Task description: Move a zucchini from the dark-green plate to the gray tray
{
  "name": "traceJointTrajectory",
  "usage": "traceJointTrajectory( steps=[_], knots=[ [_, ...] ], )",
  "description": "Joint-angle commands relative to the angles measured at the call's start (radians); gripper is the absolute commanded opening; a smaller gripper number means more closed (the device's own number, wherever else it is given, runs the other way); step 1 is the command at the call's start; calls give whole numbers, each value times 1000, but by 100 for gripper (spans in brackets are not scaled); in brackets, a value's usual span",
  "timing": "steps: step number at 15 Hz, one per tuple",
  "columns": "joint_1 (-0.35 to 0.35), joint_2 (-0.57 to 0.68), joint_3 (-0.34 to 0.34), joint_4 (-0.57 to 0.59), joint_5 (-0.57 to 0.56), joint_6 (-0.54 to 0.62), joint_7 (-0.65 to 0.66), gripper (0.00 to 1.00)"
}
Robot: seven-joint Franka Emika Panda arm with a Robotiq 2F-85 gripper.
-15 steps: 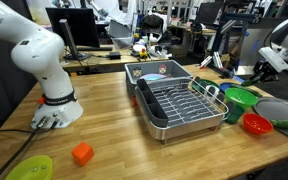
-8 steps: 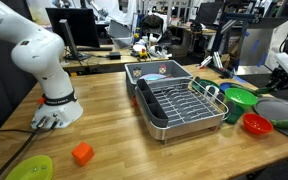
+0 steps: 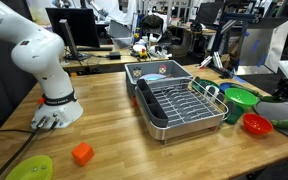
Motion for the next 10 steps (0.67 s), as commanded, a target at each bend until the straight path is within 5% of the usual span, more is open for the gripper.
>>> traceJointTrajectory(
  steps=[1,10],
  knots=[
    [-35,85,20,83,28,-48,48,7],
    [-59,201,27,189,23,-97,143,10]
  ],
)
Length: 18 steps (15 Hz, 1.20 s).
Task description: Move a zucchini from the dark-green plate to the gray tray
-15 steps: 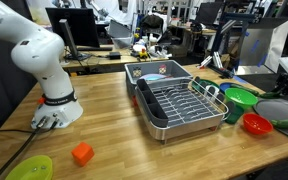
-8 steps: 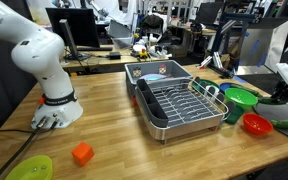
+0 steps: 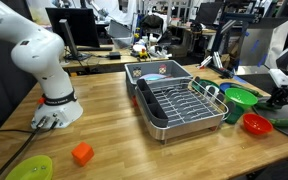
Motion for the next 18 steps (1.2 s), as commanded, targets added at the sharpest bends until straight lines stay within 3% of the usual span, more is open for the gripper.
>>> traceJointTrajectory(
  steps=[1,2,4,10,18],
  knots=[
    [-35,17,27,37,24,-35,9,32],
    [-37,12,29,37,24,-43,11,55],
    [-41,3,32,33,24,-52,6,59],
    [-28,-55,17,-3,7,-42,0,98],
    [-21,-310,76,-113,40,23,-174,100]
  ],
)
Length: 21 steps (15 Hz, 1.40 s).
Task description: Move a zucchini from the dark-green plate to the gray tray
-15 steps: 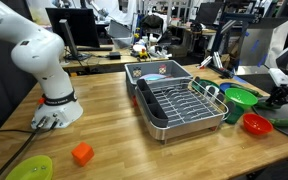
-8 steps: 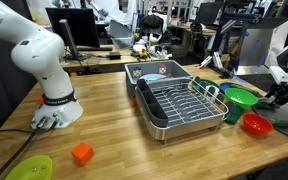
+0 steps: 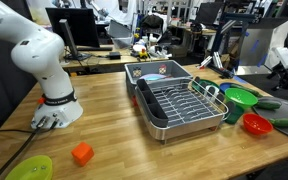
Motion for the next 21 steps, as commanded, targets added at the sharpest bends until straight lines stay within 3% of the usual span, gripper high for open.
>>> traceJointTrajectory(
  steps=[1,7,13,15,16,21],
  knots=[
    [-10,-125,50,-73,41,24,-124,100],
    [71,-239,45,-147,-123,18,-199,100],
    [110,-325,79,-209,-279,-17,-337,100],
    [111,-348,91,-222,-296,-51,-417,100],
    [117,-316,87,-197,-281,-21,-338,100],
    [118,-334,91,-212,-285,-31,-397,100]
  ],
)
